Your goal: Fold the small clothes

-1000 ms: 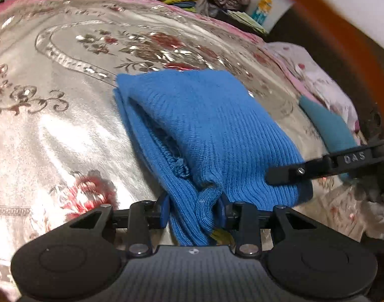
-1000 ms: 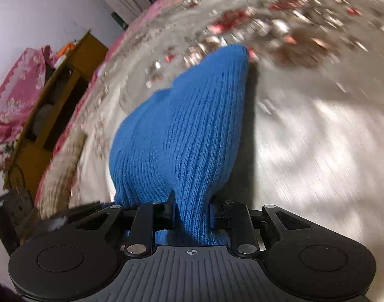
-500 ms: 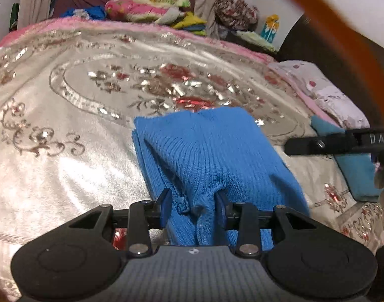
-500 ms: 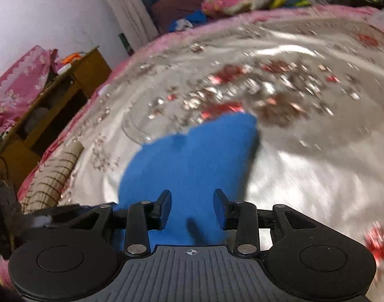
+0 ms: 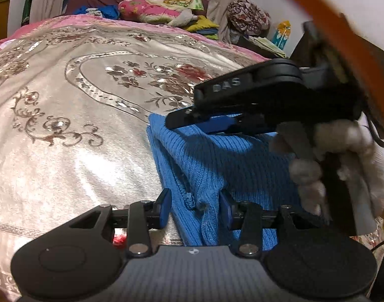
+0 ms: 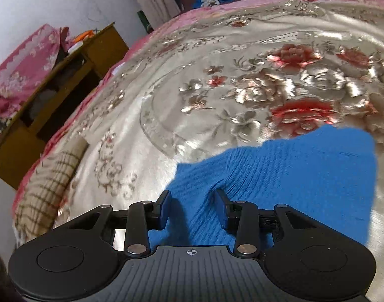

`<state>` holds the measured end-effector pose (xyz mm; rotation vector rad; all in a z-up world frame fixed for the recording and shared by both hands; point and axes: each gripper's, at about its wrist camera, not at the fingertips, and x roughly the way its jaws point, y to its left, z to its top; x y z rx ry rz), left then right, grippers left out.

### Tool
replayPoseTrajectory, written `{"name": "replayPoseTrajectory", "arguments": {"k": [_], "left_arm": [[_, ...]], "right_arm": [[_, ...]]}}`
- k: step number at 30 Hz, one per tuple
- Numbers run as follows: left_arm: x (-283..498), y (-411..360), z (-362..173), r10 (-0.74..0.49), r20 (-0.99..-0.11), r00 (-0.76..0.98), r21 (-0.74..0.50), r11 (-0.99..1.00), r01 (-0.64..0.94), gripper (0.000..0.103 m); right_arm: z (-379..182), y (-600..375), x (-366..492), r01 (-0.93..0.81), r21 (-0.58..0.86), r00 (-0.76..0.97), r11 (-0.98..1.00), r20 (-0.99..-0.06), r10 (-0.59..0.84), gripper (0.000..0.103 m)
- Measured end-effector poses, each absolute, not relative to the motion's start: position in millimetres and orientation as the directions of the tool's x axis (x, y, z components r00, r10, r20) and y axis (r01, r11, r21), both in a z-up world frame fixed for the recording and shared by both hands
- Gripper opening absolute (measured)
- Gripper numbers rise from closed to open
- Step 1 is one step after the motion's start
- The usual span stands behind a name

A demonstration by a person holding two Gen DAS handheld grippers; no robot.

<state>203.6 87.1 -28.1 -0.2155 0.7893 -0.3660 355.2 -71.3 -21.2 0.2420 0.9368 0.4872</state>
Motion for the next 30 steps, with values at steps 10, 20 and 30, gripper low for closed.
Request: {"name": "replayPoseTrajectory", "arguments": {"k": [10,20,30], "left_arm": [[189.0,76.1,-8.3,-0.362,-0.638,0.679,-0.276,0.931,0.238,0.048],[192.2,68.2,-17.0,-0.279,-0.695,0.663,-0.214,0.96,0.179,0.049],[179.7,54.5,-7.3,-0.233,-0.722,0.652,-0.148,0.972,0.183,0.048]], "right_arm": [[5.4,-82.5,331.5,-0.303,0.392,0.532,0.869,-0.687,0.496,0.038],[11.2,-122.7,279.8,-0.251,0.371,0.567,0.894,-0.692,0.447,0.038],[13.3,-139.2,224.3,-0.238,0.322,0.6,0.916,-0.693,0.399,0.038]]}}
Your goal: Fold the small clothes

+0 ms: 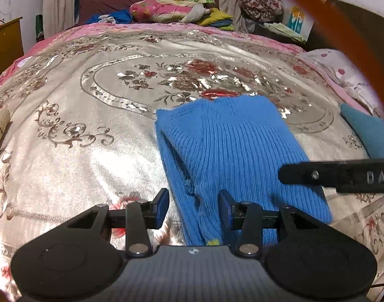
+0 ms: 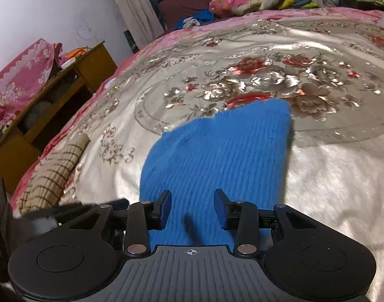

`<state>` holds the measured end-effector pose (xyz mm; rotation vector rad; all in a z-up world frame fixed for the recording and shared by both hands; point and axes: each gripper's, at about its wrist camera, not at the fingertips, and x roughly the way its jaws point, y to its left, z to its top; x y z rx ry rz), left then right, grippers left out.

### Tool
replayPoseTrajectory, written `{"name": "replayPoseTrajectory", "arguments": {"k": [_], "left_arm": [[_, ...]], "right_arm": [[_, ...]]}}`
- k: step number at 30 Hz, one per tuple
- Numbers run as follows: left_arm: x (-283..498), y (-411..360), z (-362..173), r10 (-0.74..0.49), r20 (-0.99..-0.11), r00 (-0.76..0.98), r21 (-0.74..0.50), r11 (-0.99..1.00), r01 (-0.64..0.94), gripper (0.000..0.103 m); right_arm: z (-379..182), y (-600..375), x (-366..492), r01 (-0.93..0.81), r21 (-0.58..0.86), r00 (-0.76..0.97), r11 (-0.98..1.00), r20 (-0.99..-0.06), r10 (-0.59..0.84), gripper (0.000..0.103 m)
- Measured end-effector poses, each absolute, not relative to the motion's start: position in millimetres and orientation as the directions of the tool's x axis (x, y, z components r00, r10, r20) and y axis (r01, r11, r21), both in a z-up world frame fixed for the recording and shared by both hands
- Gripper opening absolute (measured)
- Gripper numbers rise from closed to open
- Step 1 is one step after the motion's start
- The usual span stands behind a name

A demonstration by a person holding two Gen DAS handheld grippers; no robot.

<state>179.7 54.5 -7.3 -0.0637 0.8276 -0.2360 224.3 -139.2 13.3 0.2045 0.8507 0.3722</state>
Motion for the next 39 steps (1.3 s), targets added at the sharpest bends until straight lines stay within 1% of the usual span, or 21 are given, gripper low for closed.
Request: {"name": "replayPoseTrajectory", "arguments": {"k": [11,22,27,29,32,39], "left_arm": [[161.8,50.1,-8.9,-0.217,-0.745,0.631,-0.135,0.975,0.175,0.048],[150.1,41.7,-7.1,-0.207,-0.747,0.632,-0.106,0.975,0.194,0.049],[142.5,38.3,-6.9,-0.195,-0.75,0.632,-0.09,0.977,0.195,0.055],[138.7,36.1,-7.1,-0.187,-0.752,0.632,-0.078,0.978,0.195,0.057],[133.3,32.7,-8.5,-0.166,-0.757,0.632,-0.057,0.98,0.189,0.062],[122.3,27.5,-12.2,-0.163,-0.765,0.623,-0.056,0.981,0.188,0.065]], "right_arm": [[10.4,-142.5,193.6,-0.209,0.281,0.596,0.937,-0.723,0.35,0.038],[15.7,-146.5,175.3,-0.193,0.269,0.608,0.944,-0.722,0.33,0.038],[16.6,-142.0,163.0,-0.21,0.224,0.617,0.952,-0.725,0.307,0.042],[14.6,-141.4,158.6,-0.209,0.216,0.616,0.954,-0.729,0.3,0.042],[13.1,-143.9,152.5,-0.191,0.226,0.62,0.955,-0.726,0.296,0.043],[9.0,-148.7,139.7,-0.156,0.231,0.629,0.96,-0.727,0.277,0.045]]}}
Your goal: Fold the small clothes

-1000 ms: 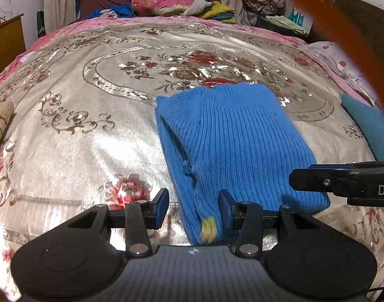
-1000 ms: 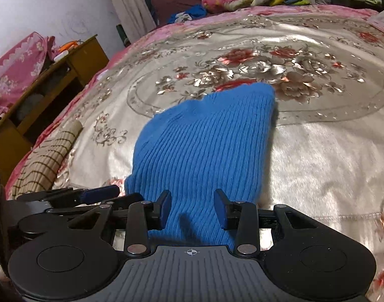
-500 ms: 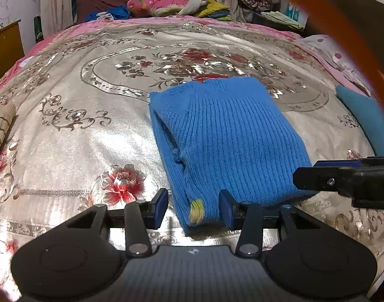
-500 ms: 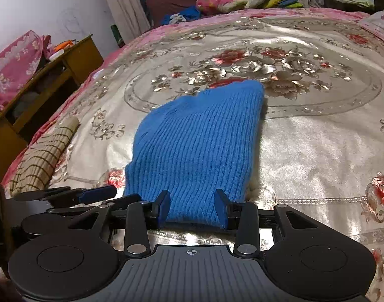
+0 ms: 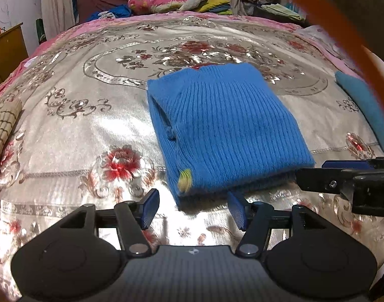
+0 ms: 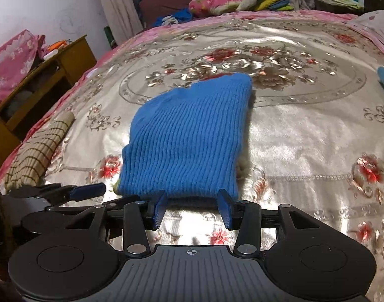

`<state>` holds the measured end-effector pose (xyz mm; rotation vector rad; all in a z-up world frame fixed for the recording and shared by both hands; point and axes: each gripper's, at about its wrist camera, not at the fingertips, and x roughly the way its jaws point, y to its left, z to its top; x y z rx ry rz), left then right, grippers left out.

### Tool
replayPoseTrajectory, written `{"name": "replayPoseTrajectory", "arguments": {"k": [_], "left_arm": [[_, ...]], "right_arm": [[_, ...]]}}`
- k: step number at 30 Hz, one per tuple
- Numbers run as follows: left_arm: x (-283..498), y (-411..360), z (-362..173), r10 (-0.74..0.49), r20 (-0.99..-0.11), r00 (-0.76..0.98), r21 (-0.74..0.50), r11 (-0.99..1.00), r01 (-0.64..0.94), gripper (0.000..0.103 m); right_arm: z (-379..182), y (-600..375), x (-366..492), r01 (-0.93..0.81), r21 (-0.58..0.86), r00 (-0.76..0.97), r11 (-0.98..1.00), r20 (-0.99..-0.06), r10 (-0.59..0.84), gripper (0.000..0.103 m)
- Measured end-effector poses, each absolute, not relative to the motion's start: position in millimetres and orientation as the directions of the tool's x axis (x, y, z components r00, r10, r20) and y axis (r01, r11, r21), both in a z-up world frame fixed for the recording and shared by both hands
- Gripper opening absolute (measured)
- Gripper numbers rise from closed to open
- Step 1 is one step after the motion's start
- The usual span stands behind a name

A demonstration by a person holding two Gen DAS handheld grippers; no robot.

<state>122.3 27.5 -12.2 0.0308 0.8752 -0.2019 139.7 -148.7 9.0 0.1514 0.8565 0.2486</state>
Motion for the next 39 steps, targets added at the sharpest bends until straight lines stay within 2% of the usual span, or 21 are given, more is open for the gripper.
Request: {"name": "replayPoseTrajectory", "arguments": {"k": [24,39], "left_arm": [[100.4,13.1,-6.6,-0.159,-0.758,0.633,-0.035,0.978,0.205,0.077],[85.5,8.2,-4.6,-0.123,-0.759,0.639,-0.003,0.983,0.185,0.083]], "right_arm": [[-5.1,-155.3,113.7,-0.117,0.221,0.622,0.968,-0.744,0.245,0.052],[-5.0,-159.6,99.2,-0.107,0.219,0.63,0.97,-0.74,0.236,0.052]]}}
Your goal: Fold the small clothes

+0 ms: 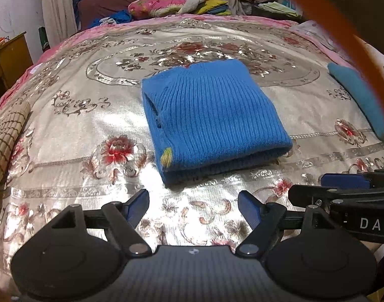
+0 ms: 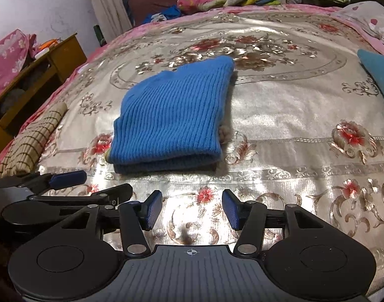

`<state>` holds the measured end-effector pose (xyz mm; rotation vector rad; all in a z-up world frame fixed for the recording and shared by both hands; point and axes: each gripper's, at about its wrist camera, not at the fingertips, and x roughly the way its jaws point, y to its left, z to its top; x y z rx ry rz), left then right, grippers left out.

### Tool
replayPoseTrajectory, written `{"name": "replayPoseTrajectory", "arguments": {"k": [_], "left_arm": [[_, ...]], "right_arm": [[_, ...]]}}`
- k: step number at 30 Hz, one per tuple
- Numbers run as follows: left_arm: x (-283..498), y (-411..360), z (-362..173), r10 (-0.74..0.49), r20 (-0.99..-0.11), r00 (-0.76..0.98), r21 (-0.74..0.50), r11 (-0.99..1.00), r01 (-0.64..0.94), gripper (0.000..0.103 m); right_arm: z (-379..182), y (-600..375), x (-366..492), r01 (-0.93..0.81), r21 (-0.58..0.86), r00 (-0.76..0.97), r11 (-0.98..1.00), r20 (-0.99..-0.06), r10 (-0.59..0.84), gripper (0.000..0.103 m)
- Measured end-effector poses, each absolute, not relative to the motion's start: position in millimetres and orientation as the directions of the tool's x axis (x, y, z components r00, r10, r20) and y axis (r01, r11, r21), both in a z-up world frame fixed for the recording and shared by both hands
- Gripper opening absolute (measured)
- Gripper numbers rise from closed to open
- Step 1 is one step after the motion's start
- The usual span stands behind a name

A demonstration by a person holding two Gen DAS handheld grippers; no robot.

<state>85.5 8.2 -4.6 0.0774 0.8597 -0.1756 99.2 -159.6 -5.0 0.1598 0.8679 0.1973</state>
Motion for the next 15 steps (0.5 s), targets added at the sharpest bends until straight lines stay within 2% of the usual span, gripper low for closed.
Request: {"name": "replayPoseTrajectory", "arguments": {"k": [15], "left_arm": [[69.7,2.5,-3.3,-0.098,-0.764,0.638,0.016,0.985,0.17,0.089]], "right_arm": [[-4.4,-163.4,78.4,-0.091,0.217,0.642,0.972,-0.733,0.224,0.053]]}}
